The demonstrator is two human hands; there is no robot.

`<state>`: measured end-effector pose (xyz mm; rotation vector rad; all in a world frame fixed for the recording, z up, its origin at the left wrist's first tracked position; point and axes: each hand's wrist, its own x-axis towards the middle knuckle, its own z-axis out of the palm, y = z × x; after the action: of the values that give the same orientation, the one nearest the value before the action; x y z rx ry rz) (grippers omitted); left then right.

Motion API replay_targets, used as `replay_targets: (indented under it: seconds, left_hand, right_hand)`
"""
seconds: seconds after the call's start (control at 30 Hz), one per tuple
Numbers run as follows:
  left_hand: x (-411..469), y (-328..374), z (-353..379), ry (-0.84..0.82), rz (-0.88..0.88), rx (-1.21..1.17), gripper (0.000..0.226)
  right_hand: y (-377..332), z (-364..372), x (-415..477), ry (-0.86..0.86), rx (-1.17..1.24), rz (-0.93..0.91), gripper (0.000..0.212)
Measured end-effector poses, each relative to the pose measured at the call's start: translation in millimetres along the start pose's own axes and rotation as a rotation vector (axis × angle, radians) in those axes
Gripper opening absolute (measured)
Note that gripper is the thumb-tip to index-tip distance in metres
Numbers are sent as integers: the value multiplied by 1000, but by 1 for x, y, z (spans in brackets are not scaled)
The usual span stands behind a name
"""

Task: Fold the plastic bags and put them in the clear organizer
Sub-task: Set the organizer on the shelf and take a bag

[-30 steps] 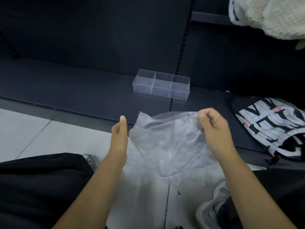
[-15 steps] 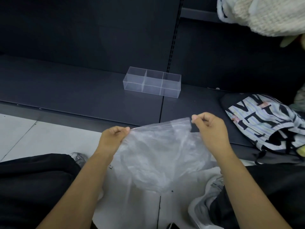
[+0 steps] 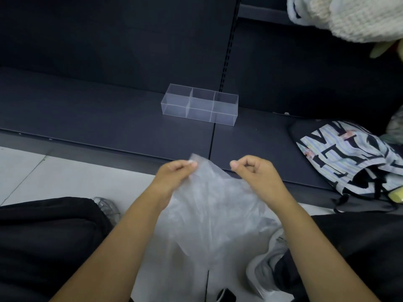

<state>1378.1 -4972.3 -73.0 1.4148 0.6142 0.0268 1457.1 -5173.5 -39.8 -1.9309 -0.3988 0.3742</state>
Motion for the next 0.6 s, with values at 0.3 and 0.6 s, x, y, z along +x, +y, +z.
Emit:
replay_targets:
  seconds: [0.3, 0.6]
  left_hand:
    - [14, -3, -43, 252, -47, -274, 26]
    - [24, -7, -56, 391, -110, -453, 13]
  right_hand:
    - [58, -27, 3, 40, 419, 439, 39]
    - [53, 9, 6, -248, 408, 157, 96]
